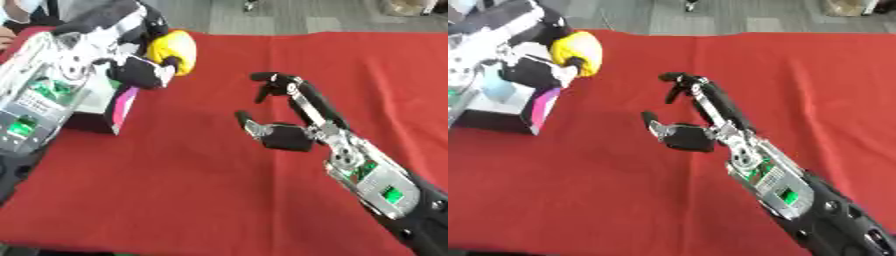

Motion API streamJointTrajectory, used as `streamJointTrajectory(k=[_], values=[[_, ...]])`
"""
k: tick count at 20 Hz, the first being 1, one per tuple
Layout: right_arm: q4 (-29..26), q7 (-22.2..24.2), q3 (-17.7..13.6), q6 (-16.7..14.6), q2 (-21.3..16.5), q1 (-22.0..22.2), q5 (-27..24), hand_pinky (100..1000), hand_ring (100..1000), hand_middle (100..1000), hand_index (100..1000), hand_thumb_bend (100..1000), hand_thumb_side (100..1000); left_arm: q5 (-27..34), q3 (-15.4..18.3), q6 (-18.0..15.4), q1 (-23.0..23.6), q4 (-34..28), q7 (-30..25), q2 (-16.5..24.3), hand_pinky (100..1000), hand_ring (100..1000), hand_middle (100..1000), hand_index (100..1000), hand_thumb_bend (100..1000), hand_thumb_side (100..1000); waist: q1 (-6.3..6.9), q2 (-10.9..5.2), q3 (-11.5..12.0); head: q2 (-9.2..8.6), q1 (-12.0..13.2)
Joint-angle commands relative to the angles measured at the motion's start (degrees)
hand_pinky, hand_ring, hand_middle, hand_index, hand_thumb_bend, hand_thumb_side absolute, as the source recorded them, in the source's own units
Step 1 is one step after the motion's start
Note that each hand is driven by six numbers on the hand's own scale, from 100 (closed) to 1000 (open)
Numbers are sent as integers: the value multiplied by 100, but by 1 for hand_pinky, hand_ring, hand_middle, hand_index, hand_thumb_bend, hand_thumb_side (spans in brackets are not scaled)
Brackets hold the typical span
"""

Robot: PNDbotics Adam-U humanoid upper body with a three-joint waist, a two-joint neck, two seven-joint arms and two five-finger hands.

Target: Pick up the objects with one hand, pass them to the other hand, and then place them into the box on the other side of the table.

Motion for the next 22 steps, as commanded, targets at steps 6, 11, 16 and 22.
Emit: streamJointTrajectory(k=[6, 11, 16, 22], values=[[-438, -62, -310, 50, -325, 163, -140, 835, 800, 544, 844, 277, 376, 445, 645, 105, 138, 768, 696, 697, 753, 558, 433, 445, 100, 118, -58, -15, -72, -11, 228], [-767, -446, -696, 174, -477, 261, -489, 825, 785, 517, 827, 268, 351, 672, 851, 7, 235, 1357, 1136, 790, 758, 559, 437, 446, 100, 131, -80, -1, -122, -11, 452], [-950, -775, -1072, 322, -547, 290, -916, 818, 777, 503, 821, 249, 339, 884, 1013, -121, 259, 1965, 1506, 740, 772, 561, 445, 450, 100, 152, -101, 20, -171, -11, 650], [-962, -1134, -1324, 311, -573, 242, -1333, 814, 771, 495, 815, 241, 328, 1056, 1145, -375, 199, 2870, 1997, 570, 787, 574, 473, 498, 100, 166, -131, 55, -233, -11, 812]])
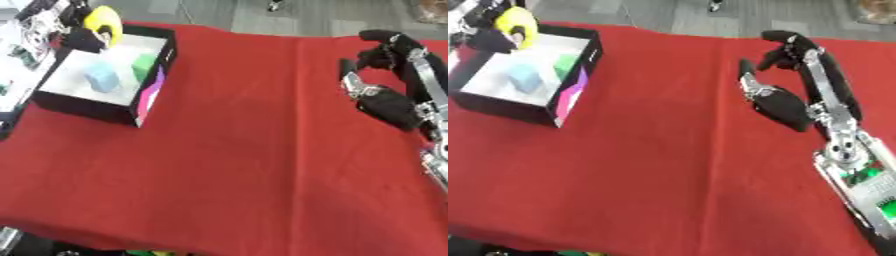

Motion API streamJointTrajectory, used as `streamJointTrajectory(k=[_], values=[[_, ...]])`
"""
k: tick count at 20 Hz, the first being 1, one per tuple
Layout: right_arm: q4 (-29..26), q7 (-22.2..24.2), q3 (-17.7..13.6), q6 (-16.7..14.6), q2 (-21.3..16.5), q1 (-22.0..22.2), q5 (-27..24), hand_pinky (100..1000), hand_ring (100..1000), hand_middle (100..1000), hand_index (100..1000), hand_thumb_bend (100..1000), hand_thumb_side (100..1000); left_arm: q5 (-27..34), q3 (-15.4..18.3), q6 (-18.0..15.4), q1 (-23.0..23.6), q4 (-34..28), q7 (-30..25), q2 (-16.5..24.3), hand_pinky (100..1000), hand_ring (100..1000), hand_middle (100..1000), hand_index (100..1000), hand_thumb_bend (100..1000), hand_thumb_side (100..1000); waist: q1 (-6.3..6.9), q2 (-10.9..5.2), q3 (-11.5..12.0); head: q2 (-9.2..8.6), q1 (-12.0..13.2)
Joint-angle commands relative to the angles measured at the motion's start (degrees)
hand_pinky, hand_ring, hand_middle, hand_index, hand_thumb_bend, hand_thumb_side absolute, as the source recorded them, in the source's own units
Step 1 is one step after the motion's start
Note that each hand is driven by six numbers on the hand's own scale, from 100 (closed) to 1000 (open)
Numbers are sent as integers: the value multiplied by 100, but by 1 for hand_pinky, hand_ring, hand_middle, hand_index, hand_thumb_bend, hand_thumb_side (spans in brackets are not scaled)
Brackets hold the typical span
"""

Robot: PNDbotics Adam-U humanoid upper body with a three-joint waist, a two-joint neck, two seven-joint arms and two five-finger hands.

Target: Pick up the objects with one hand, pass them to the other hand, and then place them into the box on the other side of the table.

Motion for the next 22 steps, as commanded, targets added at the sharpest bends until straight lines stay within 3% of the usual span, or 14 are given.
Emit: streamJointTrajectory(k=[1, 6, 8, 11, 13, 15, 18, 22], values=[[-122, -165, -156, -28, -159, -90, -187, 814, 770, 494, 815, 241, 327, 98, 153, -178, -133, 411, 252, 10, 788, 577, 477, 504, 100, 164, -76, -3, -15, -10, 89], [-122, -258, -201, -93, -188, -135, -296, 813, 769, 492, 813, 243, 321, 16, 184, -445, -186, 1009, 482, -120, 796, 598, 517, 568, 100, 103, -87, 20, -47, -10, 132], [-122, -270, -211, -110, -196, -145, -313, 813, 768, 491, 813, 241, 322, -78, 199, -505, -197, 1167, 505, -160, 805, 628, 569, 642, 100, 100, -90, 28, -53, -10, 135], [-122, -289, -221, -112, -193, -150, -335, 813, 768, 490, 813, 241, 322, -243, 221, -558, -205, 1334, 488, -201, 835, 710, 672, 756, 168, 286, -91, 37, -59, -10, 135], [-122, -298, -222, -112, -189, -148, -342, 813, 768, 489, 812, 239, 324, -359, 233, -587, -198, 1402, 482, -215, 858, 760, 735, 813, 268, 466, -92, 44, -63, -10, 122], [-122, -312, -227, -106, -186, -143, -349, 812, 767, 487, 811, 239, 324, -496, 238, -602, -189, 1452, 460, -220, 873, 801, 770, 863, 424, 691, -91, 48, -64, -10, 108], [-122, -332, -230, -113, -185, -135, -365, 813, 766, 487, 811, 235, 326, -664, 259, -594, -187, 1493, 404, -224, 878, 811, 779, 878, 522, 759, -89, 48, -63, -10, 95], [-122, -353, -237, -105, -196, -121, -372, 813, 766, 485, 810, 234, 328, -779, 313, -582, -178, 1462, 423, -209, 878, 810, 779, 882, 563, 772, -82, 42, -54, -10, 56]])
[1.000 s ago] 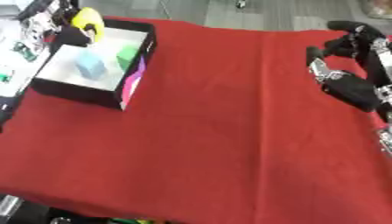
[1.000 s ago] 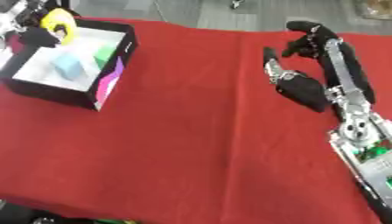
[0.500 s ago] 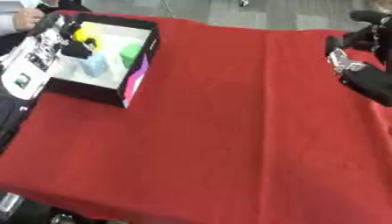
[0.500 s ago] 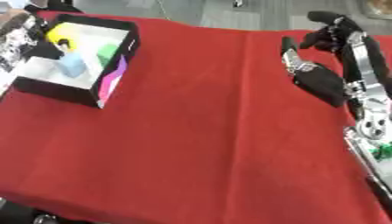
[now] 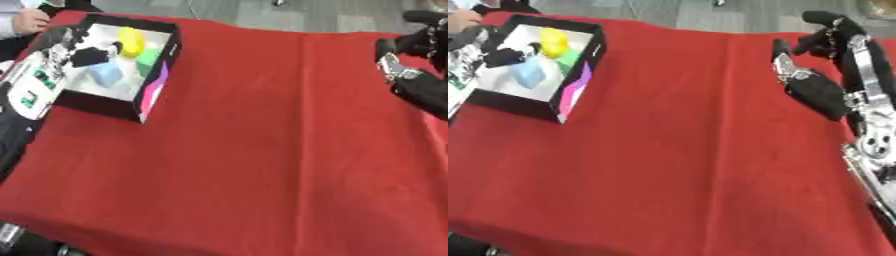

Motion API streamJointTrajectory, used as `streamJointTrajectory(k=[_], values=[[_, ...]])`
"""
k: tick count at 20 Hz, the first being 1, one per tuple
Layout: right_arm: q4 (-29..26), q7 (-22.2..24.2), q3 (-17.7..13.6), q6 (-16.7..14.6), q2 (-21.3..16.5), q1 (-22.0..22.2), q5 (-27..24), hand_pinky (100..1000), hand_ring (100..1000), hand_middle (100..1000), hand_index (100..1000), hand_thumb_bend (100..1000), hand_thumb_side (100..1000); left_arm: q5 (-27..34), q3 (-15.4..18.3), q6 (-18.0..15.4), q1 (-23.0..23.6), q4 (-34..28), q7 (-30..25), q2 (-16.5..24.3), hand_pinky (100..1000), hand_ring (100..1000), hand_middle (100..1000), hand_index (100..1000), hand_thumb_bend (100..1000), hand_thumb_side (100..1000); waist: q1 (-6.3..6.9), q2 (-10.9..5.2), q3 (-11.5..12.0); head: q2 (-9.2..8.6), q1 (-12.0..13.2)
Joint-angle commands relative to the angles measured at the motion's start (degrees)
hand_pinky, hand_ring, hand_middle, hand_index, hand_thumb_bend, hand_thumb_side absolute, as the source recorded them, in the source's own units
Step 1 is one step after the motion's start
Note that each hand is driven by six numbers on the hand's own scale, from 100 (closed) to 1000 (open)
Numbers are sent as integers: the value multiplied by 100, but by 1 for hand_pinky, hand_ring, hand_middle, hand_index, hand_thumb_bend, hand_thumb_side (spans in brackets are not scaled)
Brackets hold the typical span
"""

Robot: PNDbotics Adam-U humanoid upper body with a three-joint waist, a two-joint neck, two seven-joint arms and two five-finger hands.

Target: Pick up the objects with one hand, pass them to the other hand, and then place them into the box on the other side of the table.

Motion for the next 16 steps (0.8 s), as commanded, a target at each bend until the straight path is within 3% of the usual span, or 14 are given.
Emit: streamJointTrajectory(k=[1, 4, 5, 7, 8, 9, 12, 16], values=[[-120, -41, -81, 1, -146, -63, -28, 813, 765, 484, 810, 233, 329, -96, 114, 1, -108, -78, 10, 123, 877, 807, 781, 882, 568, 770, -54, -24, 15, -10, -35], [-120, -54, -84, 4, -149, -52, -34, 813, 765, 483, 809, 232, 328, -90, 148, 21, -97, -142, 75, 137, 872, 790, 769, 876, 534, 754, -51, -30, 24, -10, -53], [-120, -57, -85, 2, -150, -47, -35, 813, 765, 483, 809, 232, 327, -70, 159, 38, -92, -181, 113, 145, 867, 782, 762, 872, 463, 735, -50, -32, 27, -10, -57], [-120, -78, -101, -10, -152, -37, -44, 812, 764, 481, 808, 227, 325, 41, 231, 145, -68, -370, 309, 161, 867, 754, 740, 852, 227, 716, -52, -36, 36, -10, -65], [-120, -94, -113, -24, -156, -30, -52, 812, 764, 481, 808, 226, 326, 192, 288, 198, -34, -531, 447, 163, 867, 748, 737, 846, 162, 718, -54, -38, 40, -10, -72], [-120, -111, -127, -38, -162, -21, -61, 813, 764, 482, 809, 215, 329, 407, 356, 235, 10, -726, 607, 164, 867, 734, 738, 828, 100, 793, -57, -41, 43, -10, -83], [-120, -188, -203, -72, -187, 21, -112, 813, 767, 484, 808, 182, 331, 1353, 560, 219, 249, -1488, 1273, 181, 862, 713, 746, 815, 100, 839, -68, -48, 48, -10, -150], [-120, -314, -366, -108, -233, 123, -288, 816, 774, 491, 815, 100, 318, 2654, 741, -106, 696, -2448, 2223, 187, 861, 713, 763, 819, 100, 898, -86, -52, 52, -10, -299]])
